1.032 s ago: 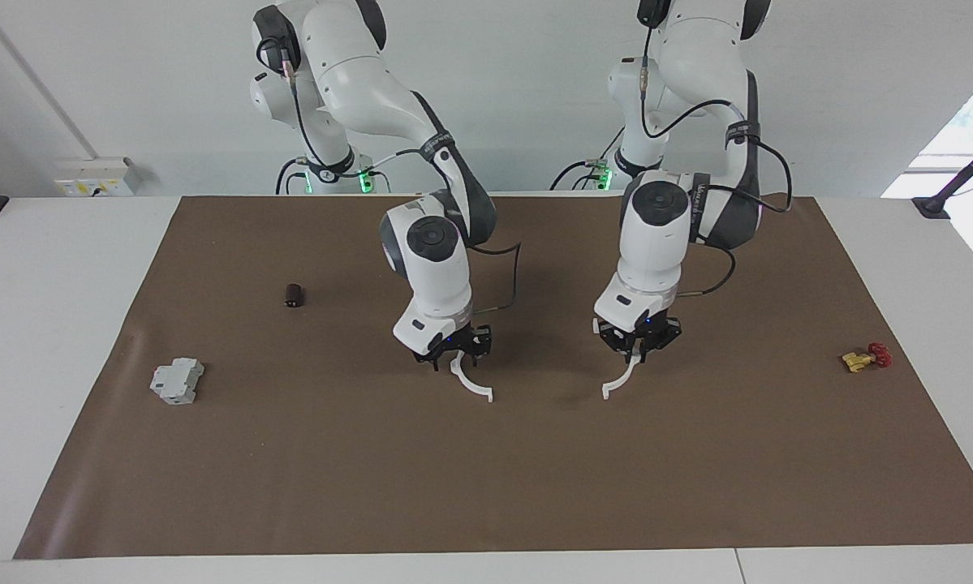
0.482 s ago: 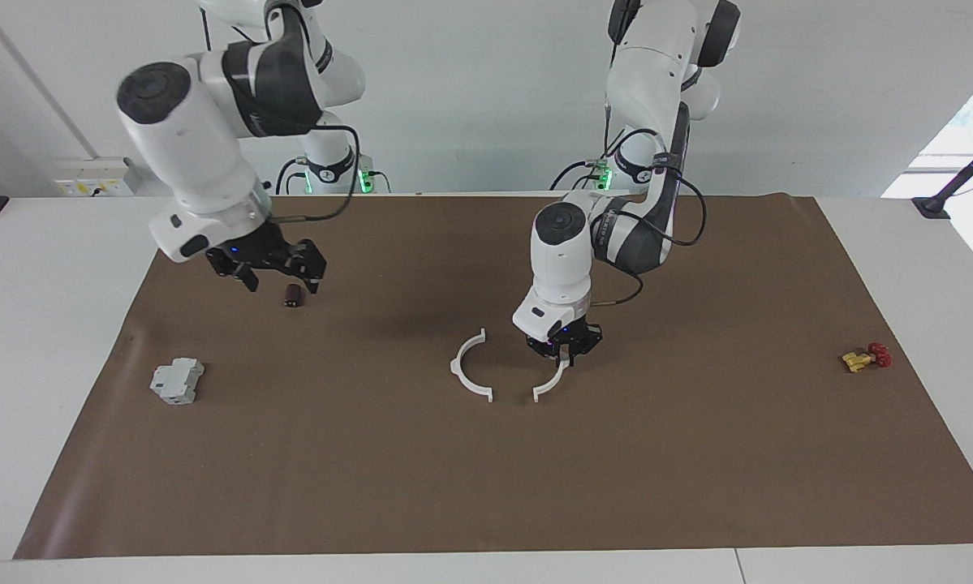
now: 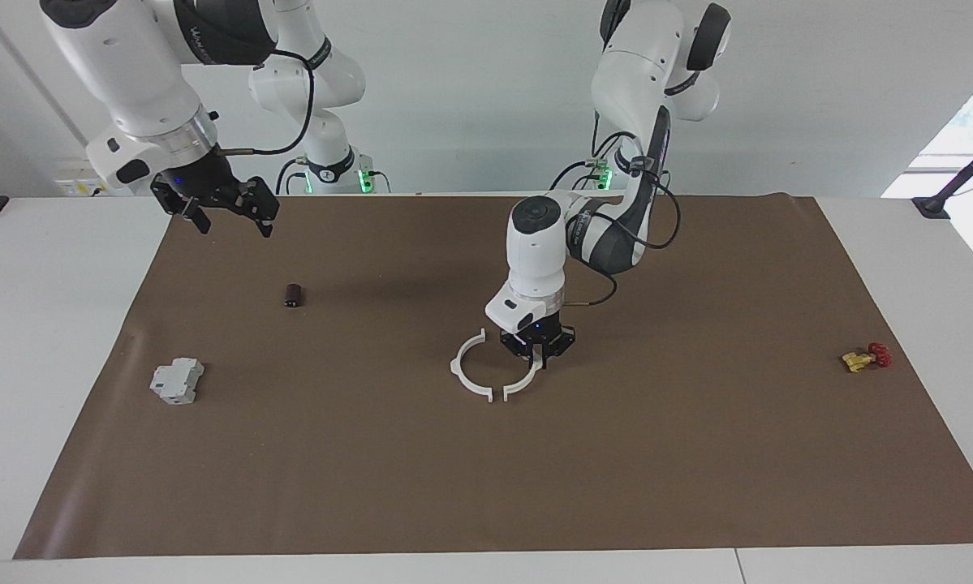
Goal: Assemble drain pipe with both arms
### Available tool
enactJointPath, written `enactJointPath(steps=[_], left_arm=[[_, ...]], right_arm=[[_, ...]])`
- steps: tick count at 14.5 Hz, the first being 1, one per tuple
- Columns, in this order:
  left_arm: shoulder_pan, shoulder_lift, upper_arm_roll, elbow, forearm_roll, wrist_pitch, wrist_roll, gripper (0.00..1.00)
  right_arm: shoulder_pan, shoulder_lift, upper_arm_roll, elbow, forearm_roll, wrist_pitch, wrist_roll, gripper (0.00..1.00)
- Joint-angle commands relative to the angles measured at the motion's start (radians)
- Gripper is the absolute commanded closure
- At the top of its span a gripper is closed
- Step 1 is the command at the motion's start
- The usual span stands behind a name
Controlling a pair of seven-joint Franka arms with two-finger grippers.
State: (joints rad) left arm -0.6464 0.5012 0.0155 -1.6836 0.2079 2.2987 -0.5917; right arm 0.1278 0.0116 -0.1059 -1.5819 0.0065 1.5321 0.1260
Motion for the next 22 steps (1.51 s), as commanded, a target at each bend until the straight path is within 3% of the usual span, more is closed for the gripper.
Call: enactJointPath(steps=[1, 10, 22], left_arm=[[-0.018, 0.008, 0.009, -0.021, 0.007, 0.053, -0.014, 1.00], [-0.018, 0.003, 0.008, -0.054, 0.001, 0.082, -0.011, 1.00], [-0.032, 0.003, 0.008, -0.057, -0.103, 0.084, -0.039, 1.00]], right_arm=[[-0.023, -0.036, 0.008, -0.056, -0.025, 0.052, -0.060, 0.00], [-0.031, -0.042, 0.017, -0.061, -0.053, 0.022, -0.071, 0.00], [-0.091, -0.042, 0.046, -0.078, -0.046, 0.045, -0.112, 0.00]])
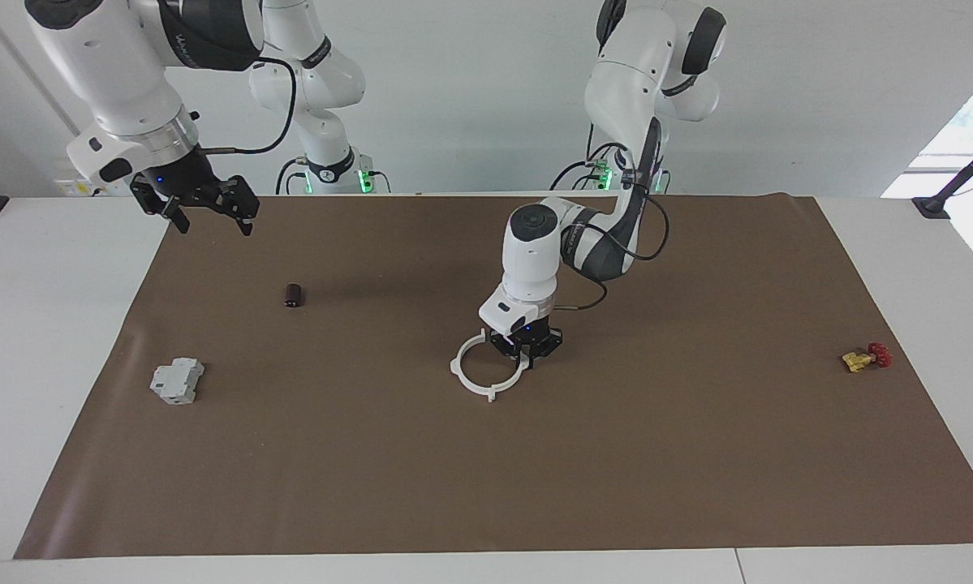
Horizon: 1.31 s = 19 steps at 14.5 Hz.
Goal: Assemble drain pipe with both arms
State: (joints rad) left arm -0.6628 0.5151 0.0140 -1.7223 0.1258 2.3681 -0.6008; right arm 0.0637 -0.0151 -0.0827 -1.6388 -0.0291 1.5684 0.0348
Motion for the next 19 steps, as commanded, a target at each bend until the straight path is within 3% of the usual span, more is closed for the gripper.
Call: enactJointPath(steps=[1, 19], left_arm=[[-0.017, -0.012, 0.009, -0.022, -0.029, 0.014, -0.034, 1.00], [-0.015, -0.013, 0.011, -0.042, -0.029, 0.046, -0.039, 1.00]], right_arm=[[-0.028, -0.016, 0.023, -0.019, -0.011, 0.001, -0.022, 0.00], [-0.022, -0.016, 0.015, -0.010, -0.002, -0.013, -0.026, 0.00]])
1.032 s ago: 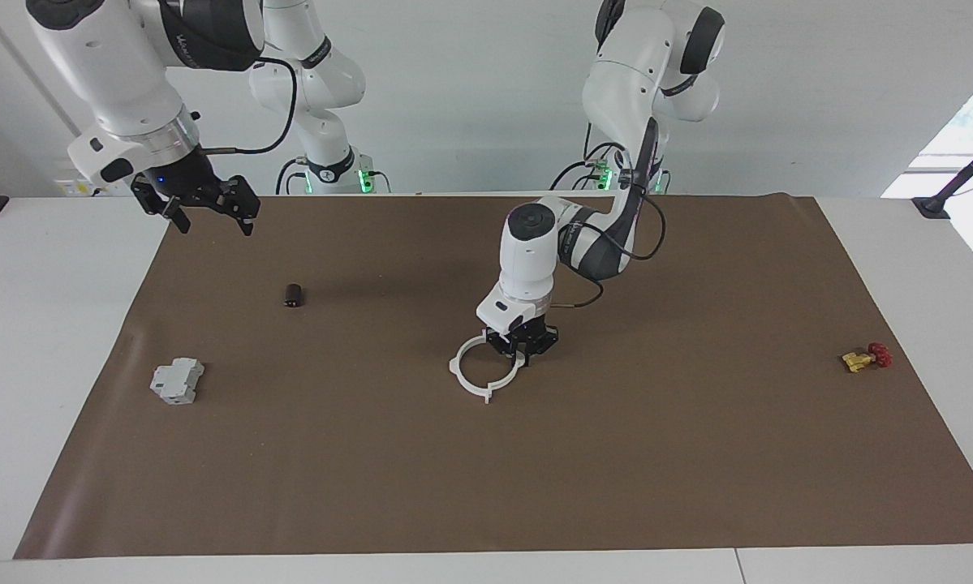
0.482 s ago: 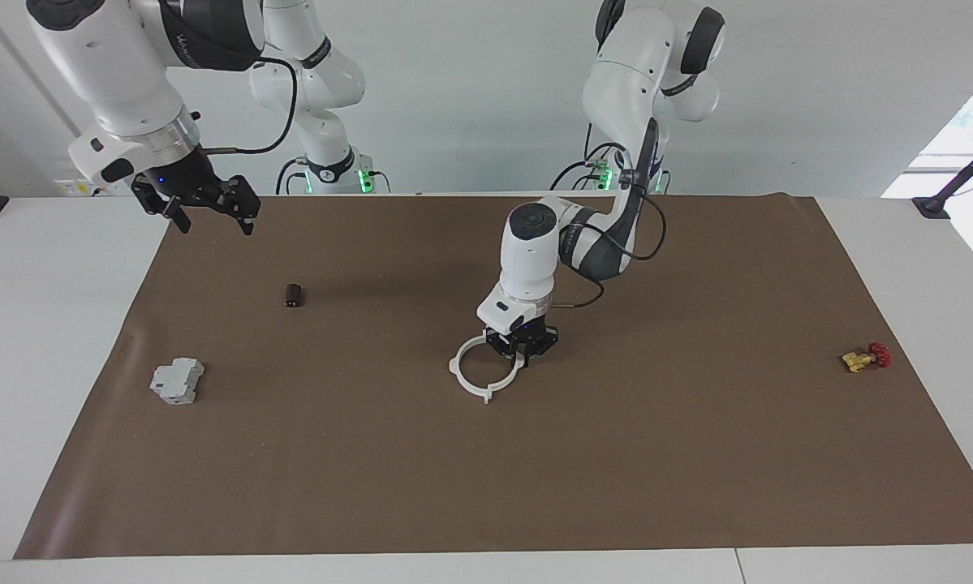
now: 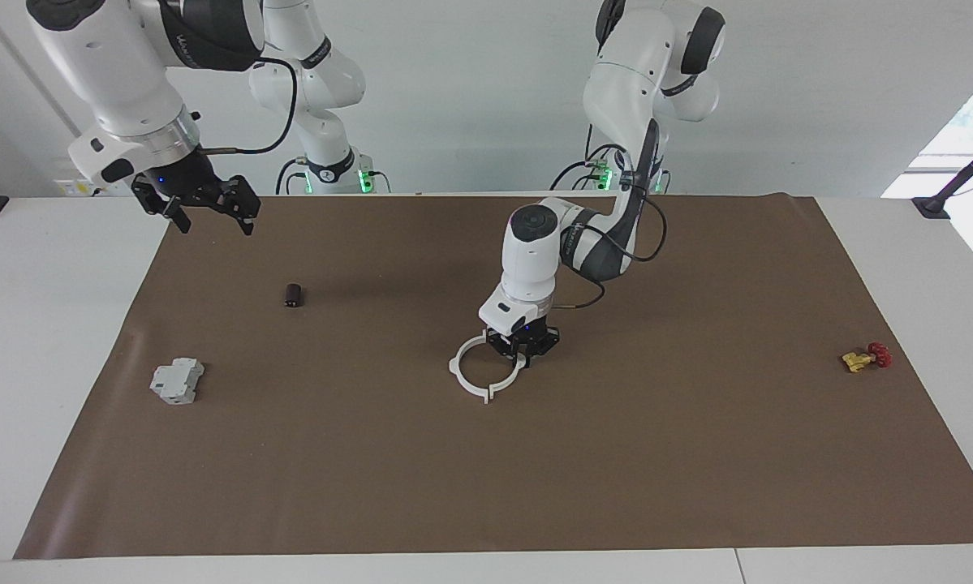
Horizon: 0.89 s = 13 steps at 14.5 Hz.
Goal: Assemble drain pipe with both arms
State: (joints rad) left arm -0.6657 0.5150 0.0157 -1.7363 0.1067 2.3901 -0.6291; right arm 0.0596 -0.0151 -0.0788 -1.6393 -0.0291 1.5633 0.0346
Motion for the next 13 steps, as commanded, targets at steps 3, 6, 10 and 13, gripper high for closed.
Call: enactJointPath(steps=[3, 6, 10, 13], left_arm=[[-0.012, -0.013, 0.009, -0.028, -0.010, 0.026, -0.011, 1.00], [-0.015, -0.013, 0.009, -0.028, -0.010, 0.024, -0.015, 1.00], [-0.017, -0.012, 0.009, -0.025, -0.010, 0.044, -0.023, 1.00], [-0.015, -0.012, 0.009, -0.026, -0.010, 0.044, -0.023, 1.00]], right_arm=[[-0.015, -0.034, 0.005, 0.005, 0.000, -0.031, -0.025, 0.00], [-0.012, -0.036, 0.004, 0.007, 0.001, -0.051, -0.027, 0.00], [-0.014, -0.042, -0.016, 0.001, 0.011, -0.045, -0.051, 0.00], [-0.012, -0.036, -0.018, 0.001, 0.014, -0.040, -0.045, 0.00]])
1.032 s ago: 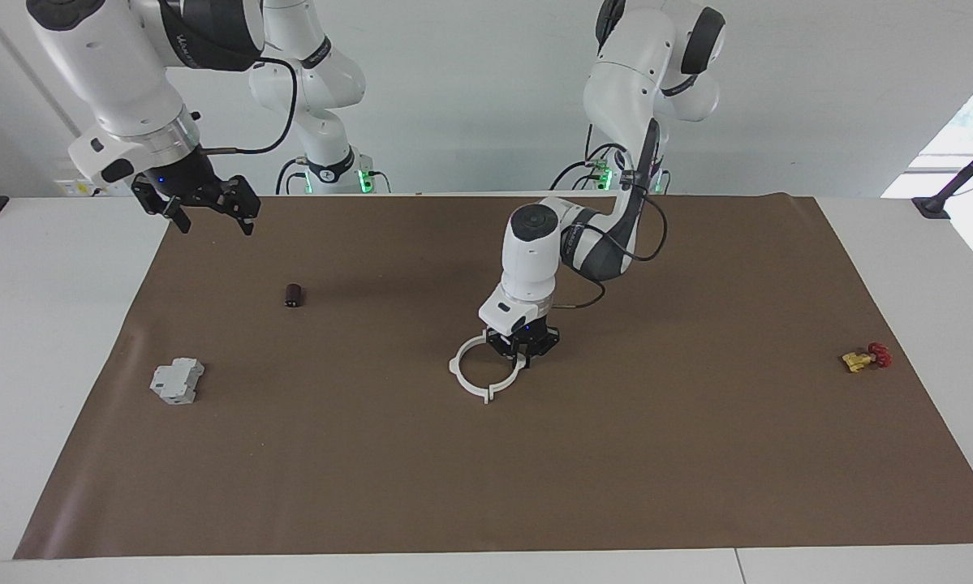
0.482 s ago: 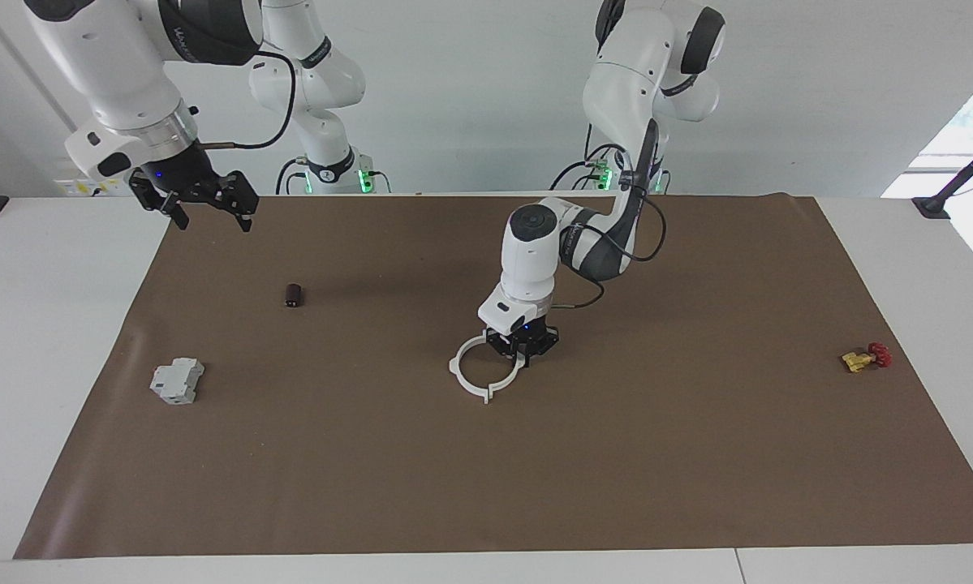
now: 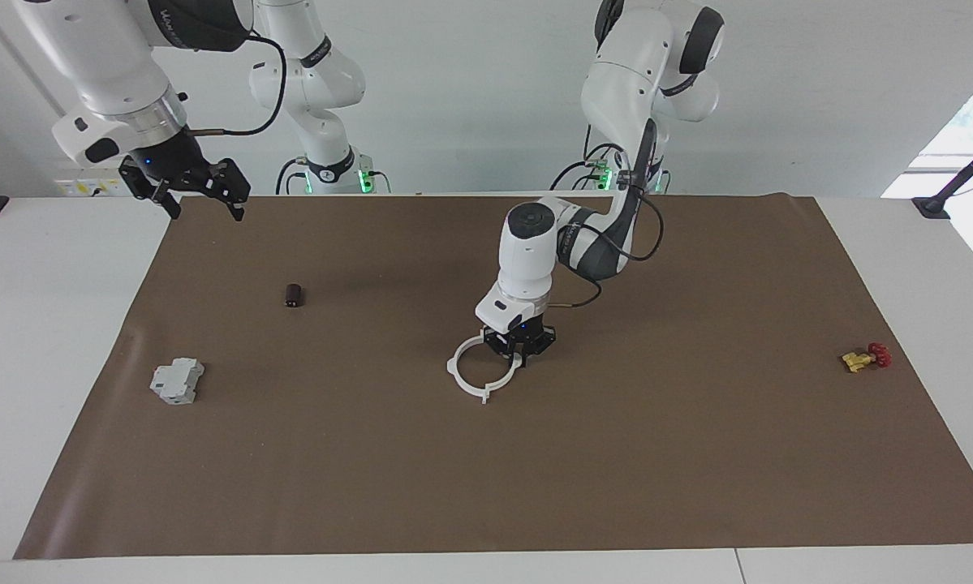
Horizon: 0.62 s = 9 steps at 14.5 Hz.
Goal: Assemble drain pipe with both arms
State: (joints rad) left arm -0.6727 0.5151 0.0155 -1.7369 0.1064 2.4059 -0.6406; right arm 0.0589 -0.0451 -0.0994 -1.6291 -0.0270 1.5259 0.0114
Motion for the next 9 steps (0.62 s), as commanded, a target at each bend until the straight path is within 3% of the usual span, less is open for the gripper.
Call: enactJointPath(steps=[1, 9], left_arm=[[-0.007, -0.012, 0.009, -0.024, -0.010, 0.030, -0.011, 1.00], [0.005, -0.010, 0.009, -0.024, -0.010, 0.055, -0.008, 1.00]], right_arm=[[-0.011, -0.004, 0.003, -0.008, 0.012, -0.003, -0.025, 0.00], [-0.013, -0.001, 0.004, -0.009, 0.010, -0.007, -0.027, 0.00]])
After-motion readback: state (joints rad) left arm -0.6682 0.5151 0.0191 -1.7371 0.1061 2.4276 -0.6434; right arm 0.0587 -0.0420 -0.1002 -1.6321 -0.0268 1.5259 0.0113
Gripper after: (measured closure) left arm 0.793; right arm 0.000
